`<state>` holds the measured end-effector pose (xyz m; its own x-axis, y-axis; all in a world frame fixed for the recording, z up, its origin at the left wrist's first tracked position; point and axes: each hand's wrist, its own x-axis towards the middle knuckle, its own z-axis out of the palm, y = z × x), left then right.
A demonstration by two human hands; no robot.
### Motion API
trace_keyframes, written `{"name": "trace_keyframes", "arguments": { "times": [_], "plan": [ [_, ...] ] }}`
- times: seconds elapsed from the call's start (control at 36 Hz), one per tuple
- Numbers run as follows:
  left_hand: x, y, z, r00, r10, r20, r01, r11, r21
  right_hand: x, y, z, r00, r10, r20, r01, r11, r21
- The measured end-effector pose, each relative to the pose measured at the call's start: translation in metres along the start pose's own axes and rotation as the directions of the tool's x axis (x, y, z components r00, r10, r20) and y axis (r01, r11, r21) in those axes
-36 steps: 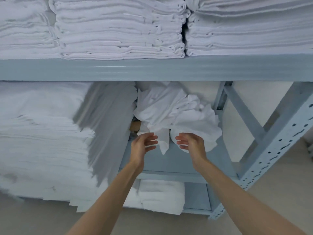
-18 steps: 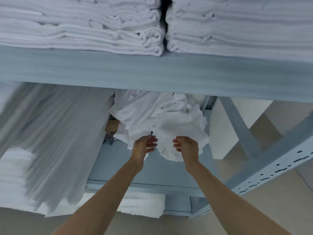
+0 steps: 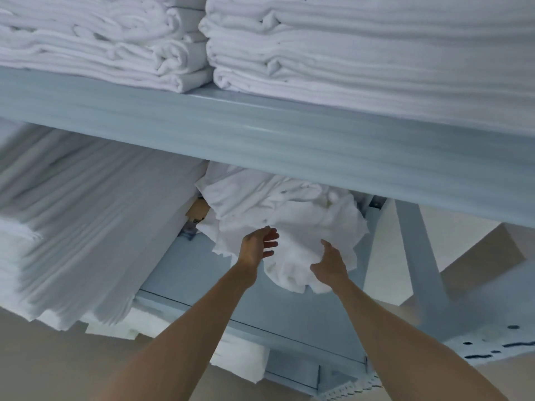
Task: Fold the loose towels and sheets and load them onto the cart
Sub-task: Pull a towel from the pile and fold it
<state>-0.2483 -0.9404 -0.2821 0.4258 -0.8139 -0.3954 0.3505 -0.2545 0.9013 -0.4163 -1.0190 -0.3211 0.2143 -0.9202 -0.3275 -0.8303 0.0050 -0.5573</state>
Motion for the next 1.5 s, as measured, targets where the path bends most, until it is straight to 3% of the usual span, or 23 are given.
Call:
{"name": "trace_keyframes", "arguments": {
  "times": [0.19, 0.31, 0.39, 0.44, 0.53, 0.61, 0.67, 0.72, 0.83, 0.94, 1.03, 1.08, 1.17, 1.28, 1.42, 1.5],
  "plan": [
    [-0.002, -0.012, 0.007, 0.998, 0.001, -0.055, 0.001, 0.999, 0.042, 0.015, 0.004, 0.012, 0.994, -0.031, 0.109, 0.046, 0.989, -0.143],
    [0.0, -0.021, 0.003, 0.997, -0.012, -0.078, 0.016, 0.999, 0.051, 0.015, 0.012, 0.019, 0.995, -0.096, -0.037, 0.079, 0.943, -0.322],
    [0.002, -0.025, 0.001, 0.994, -0.046, -0.096, 0.052, 0.997, 0.061, 0.016, 0.017, 0.018, 0.961, -0.187, -0.202, 0.106, 0.929, -0.355],
    [0.004, -0.028, 0.002, 0.992, -0.076, -0.101, 0.083, 0.994, 0.066, 0.02, 0.014, 0.011, 0.914, -0.226, -0.337, 0.135, 0.952, -0.274],
    [0.004, -0.031, 0.005, 0.986, -0.142, -0.086, 0.146, 0.989, 0.037, 0.016, -0.01, -0.009, 0.813, -0.139, -0.566, 0.222, 0.972, 0.081],
    [-0.001, -0.028, 0.012, 0.976, -0.214, -0.038, 0.213, 0.977, -0.026, 0.003, -0.045, -0.033, 0.717, 0.026, -0.696, 0.378, 0.825, 0.421],
    [-0.003, -0.026, 0.016, 0.968, -0.251, 0.004, 0.251, 0.964, -0.084, -0.011, -0.066, -0.045, 0.713, 0.034, -0.7, 0.505, 0.668, 0.546],
    [-0.002, -0.025, 0.02, 0.964, -0.254, 0.08, 0.263, 0.954, -0.146, -0.027, -0.083, -0.054, 0.731, -0.075, -0.679, 0.595, 0.557, 0.579],
    [-0.007, -0.016, 0.025, 0.958, -0.169, 0.23, 0.22, 0.951, -0.218, -0.043, -0.097, -0.06, 0.768, -0.275, -0.578, 0.619, 0.549, 0.561],
    [-0.016, -0.006, 0.021, 0.943, -0.025, 0.331, 0.097, 0.975, -0.202, -0.041, -0.099, -0.058, 0.897, -0.279, -0.341, 0.437, 0.665, 0.606],
    [-0.031, 0.002, 0.013, 0.946, 0.023, 0.322, 0.014, 0.994, -0.113, -0.039, -0.105, -0.054, 0.965, -0.203, -0.165, 0.262, 0.744, 0.615],
    [-0.04, 0.006, 0.003, 0.939, 0.037, 0.343, -0.028, 0.999, -0.032, -0.04, -0.111, -0.052, 0.978, -0.204, -0.048, 0.193, 0.786, 0.588],
    [-0.05, 0.013, -0.021, 0.947, 0.009, 0.32, -0.03, 0.998, 0.063, -0.049, -0.12, -0.045, 0.942, -0.323, 0.089, 0.175, 0.703, 0.69],
    [-0.073, 0.023, -0.057, 0.967, 0.074, 0.243, -0.104, 0.988, 0.113, -0.068, -0.145, -0.035, 0.974, -0.194, 0.117, 0.106, 0.846, 0.523],
    [-0.107, 0.042, -0.08, 0.938, 0.21, 0.277, -0.257, 0.956, 0.145, -0.099, -0.169, -0.027, 0.969, -0.172, 0.178, 0.058, 0.856, 0.513],
    [-0.123, 0.049, -0.089, 0.91, 0.279, 0.306, -0.352, 0.91, 0.218, -0.121, -0.183, -0.018, 0.962, -0.232, 0.143, 0.125, 0.842, 0.525]
  ]
}}
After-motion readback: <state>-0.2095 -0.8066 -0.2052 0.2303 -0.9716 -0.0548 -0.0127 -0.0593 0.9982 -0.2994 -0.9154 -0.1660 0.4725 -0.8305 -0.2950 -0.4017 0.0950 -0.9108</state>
